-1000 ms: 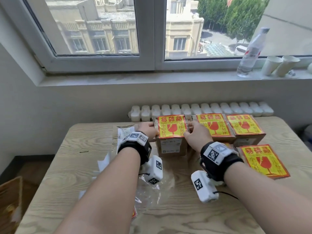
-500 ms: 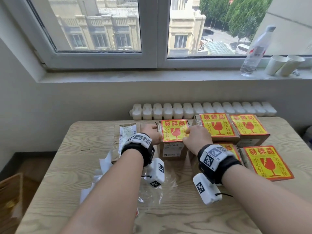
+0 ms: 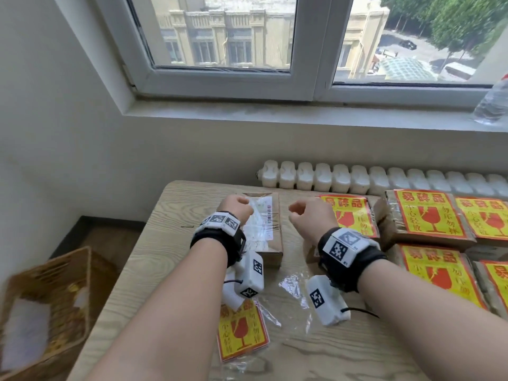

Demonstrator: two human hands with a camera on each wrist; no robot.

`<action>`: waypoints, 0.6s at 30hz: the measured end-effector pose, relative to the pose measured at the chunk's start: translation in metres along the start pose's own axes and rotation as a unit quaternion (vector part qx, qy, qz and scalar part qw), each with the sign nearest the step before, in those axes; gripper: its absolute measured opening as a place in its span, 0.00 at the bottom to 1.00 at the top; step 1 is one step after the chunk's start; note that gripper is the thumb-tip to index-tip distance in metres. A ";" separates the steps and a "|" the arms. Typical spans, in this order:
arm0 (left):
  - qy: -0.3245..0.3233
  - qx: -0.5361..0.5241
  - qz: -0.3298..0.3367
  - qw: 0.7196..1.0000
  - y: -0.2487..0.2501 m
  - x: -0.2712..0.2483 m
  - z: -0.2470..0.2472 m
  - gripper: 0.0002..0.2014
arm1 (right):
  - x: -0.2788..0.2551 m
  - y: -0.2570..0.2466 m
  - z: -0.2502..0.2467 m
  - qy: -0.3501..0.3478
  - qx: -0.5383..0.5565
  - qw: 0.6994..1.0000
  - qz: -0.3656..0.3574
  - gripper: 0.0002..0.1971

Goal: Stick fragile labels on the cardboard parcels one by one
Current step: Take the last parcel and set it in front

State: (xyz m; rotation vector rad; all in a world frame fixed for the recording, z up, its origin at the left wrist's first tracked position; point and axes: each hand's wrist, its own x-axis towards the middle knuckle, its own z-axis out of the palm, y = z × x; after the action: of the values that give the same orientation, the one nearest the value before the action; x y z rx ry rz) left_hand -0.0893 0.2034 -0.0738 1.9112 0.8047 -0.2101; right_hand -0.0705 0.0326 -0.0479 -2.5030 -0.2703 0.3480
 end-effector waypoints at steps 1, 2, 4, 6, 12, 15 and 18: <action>0.013 0.009 -0.005 1.000 -0.007 0.005 -0.003 0.21 | 0.003 -0.003 0.007 -0.009 0.002 1.000 0.001 0.14; 0.018 0.019 -0.010 1.000 -0.012 0.009 -0.006 0.20 | 0.006 -0.004 0.014 -0.017 0.005 1.000 0.003 0.14; 0.027 0.025 -0.026 0.999 -0.020 0.018 -0.010 0.16 | 0.013 -0.006 0.027 -0.038 0.012 0.999 0.016 0.15; 0.020 0.028 -0.037 0.999 -0.025 0.026 -0.012 0.06 | 0.021 -0.006 0.038 -0.058 0.007 0.998 0.038 0.16; -0.019 0.030 -0.057 0.998 -0.041 0.056 -0.009 0.11 | 0.040 -0.002 0.057 -0.088 0.015 0.991 0.100 0.22; -0.038 0.037 -0.055 0.997 -0.047 0.068 -0.004 0.12 | 0.046 0.003 0.065 -0.097 0.033 0.987 0.124 0.25; -0.046 0.048 -0.057 0.996 -0.051 0.072 0.000 0.03 | 0.049 0.008 0.072 -0.111 0.045 0.983 0.140 0.24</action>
State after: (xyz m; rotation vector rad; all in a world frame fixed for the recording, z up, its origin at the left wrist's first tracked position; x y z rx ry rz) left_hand -0.0658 0.2489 -0.1454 1.9320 0.8558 -0.4096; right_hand -0.0455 0.0770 -0.1185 -2.4154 0.0133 0.7395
